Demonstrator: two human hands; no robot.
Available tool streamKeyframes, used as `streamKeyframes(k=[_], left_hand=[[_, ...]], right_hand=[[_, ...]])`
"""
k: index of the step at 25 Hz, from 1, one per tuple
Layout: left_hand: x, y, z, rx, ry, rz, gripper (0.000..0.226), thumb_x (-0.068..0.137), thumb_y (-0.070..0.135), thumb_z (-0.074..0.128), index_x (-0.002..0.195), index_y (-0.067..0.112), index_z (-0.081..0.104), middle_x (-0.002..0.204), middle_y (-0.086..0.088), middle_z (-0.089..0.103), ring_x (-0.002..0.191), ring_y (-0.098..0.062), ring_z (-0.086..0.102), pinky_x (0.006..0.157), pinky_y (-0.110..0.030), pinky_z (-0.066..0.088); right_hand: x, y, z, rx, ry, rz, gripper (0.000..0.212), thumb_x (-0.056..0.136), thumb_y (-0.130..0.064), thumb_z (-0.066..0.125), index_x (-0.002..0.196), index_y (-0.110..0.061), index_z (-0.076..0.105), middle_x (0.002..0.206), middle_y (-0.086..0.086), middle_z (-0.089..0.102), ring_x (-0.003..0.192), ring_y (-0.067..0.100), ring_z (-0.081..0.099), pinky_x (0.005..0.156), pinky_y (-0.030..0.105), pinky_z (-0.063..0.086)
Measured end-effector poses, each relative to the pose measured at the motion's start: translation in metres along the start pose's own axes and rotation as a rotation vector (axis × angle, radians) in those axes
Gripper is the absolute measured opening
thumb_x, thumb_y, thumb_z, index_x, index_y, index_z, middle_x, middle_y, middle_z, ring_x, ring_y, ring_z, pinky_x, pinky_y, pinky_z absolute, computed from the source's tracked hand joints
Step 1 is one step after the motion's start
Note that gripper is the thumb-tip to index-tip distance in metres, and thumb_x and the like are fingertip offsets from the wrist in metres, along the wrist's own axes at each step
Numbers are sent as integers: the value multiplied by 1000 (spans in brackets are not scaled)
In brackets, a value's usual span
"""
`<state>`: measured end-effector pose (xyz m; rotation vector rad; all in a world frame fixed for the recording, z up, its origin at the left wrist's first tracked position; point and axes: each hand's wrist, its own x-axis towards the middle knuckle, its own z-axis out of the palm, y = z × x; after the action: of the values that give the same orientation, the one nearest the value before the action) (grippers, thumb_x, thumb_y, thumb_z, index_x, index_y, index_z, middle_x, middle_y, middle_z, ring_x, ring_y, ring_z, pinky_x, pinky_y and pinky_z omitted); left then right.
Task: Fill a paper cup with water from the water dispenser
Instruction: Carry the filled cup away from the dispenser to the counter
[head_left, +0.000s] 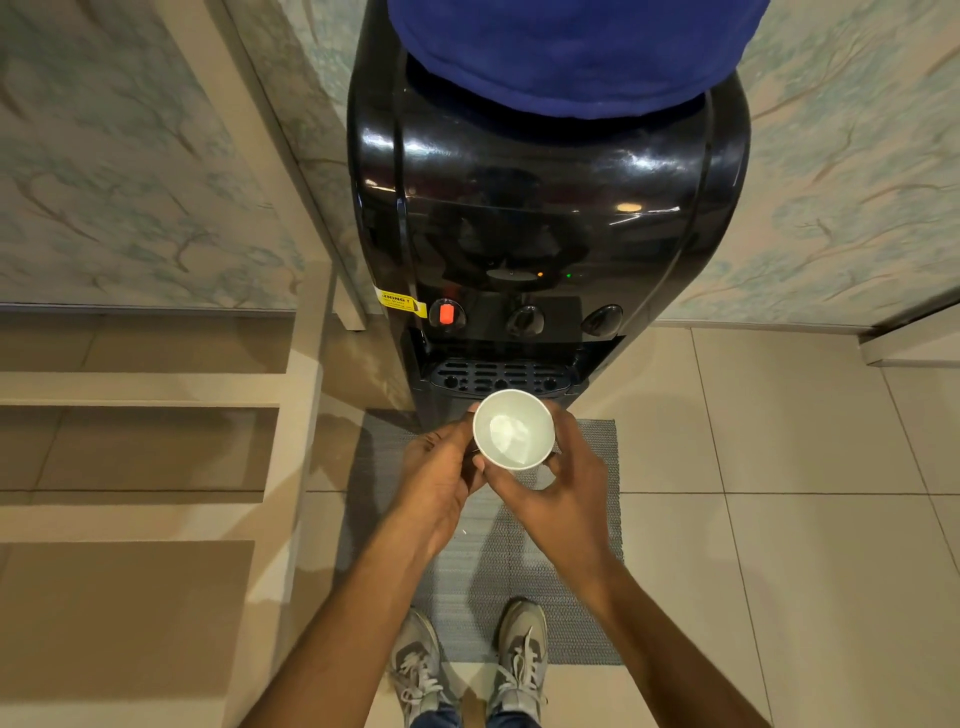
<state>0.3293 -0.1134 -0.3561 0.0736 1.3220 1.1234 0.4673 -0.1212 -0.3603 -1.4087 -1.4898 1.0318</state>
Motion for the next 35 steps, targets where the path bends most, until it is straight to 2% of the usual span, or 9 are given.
streamKeyframes(k=[4, 7, 10, 14, 16, 20, 27, 31, 35], left_hand=[[-14, 12, 6, -4, -22, 18, 20, 97, 12, 69, 82, 9, 83, 80, -9, 79, 70, -14, 76, 61, -27, 62], [-35, 29, 15, -24, -15, 30, 14, 95, 13, 71, 87, 6, 81, 73, -7, 77, 66, -13, 75, 59, -26, 61], [-66, 55, 23, -41, -18, 46, 15, 93, 17, 74, 94, 3, 80, 85, -13, 80, 76, -20, 78, 62, -30, 63], [-111, 92, 36, -78, -28, 61, 23, 91, 18, 76, 102, -2, 77, 99, -23, 79, 90, -34, 77, 65, -38, 66], [-133, 110, 44, -100, -51, 84, 19, 89, 17, 76, 96, 0, 80, 101, -24, 78, 90, -36, 75, 63, -37, 66], [-184, 153, 59, -145, -92, 123, 22, 94, 15, 71, 105, -3, 76, 111, -28, 75, 102, -39, 67, 63, -32, 64], [-251, 212, 73, -174, -130, 254, 29, 95, 18, 73, 112, -5, 73, 101, -25, 79, 82, -28, 80, 55, -27, 61], [-285, 245, 75, -170, -149, 313, 27, 94, 17, 73, 110, -5, 73, 99, -25, 79, 79, -27, 81, 54, -27, 61], [-320, 276, 76, -157, -195, 401, 26, 93, 19, 74, 107, -3, 74, 97, -24, 79, 77, -26, 81, 56, -27, 62]], right_hand=[[3, -21, -7, -18, -18, -23, 75, 73, -22, 98, 127, -49, 54, 118, -45, 63, 118, -14, 60, 89, 5, 51], [5, -46, -17, -12, -33, -59, 78, 73, -22, 98, 127, -53, 51, 121, -49, 60, 119, -17, 58, 89, 1, 48], [10, -85, -29, -32, -64, -109, 78, 73, -24, 98, 128, -52, 50, 121, -55, 56, 119, -21, 57, 88, -1, 47], [16, -139, -48, 0, -97, -191, 75, 72, -35, 96, 132, -46, 52, 126, -45, 61, 122, -9, 62, 94, 10, 53], [19, -167, -57, 27, -107, -200, 73, 72, -39, 95, 133, -44, 55, 125, -35, 67, 122, -1, 66, 94, 17, 57], [25, -231, -75, 16, -145, -248, 72, 71, -38, 95, 133, -42, 57, 125, -26, 69, 120, 2, 67, 90, 15, 58], [38, -326, -96, 8, -191, -344, 69, 70, -40, 96, 132, -27, 67, 119, -17, 76, 115, 5, 71, 92, 25, 61], [41, -377, -105, -19, -217, -412, 69, 69, -51, 93, 130, -32, 65, 119, -26, 72, 118, -4, 66, 90, 14, 57], [46, -424, -108, -33, -253, -449, 63, 69, -47, 96, 122, -46, 61, 116, -37, 68, 116, -13, 61, 88, 6, 52]])
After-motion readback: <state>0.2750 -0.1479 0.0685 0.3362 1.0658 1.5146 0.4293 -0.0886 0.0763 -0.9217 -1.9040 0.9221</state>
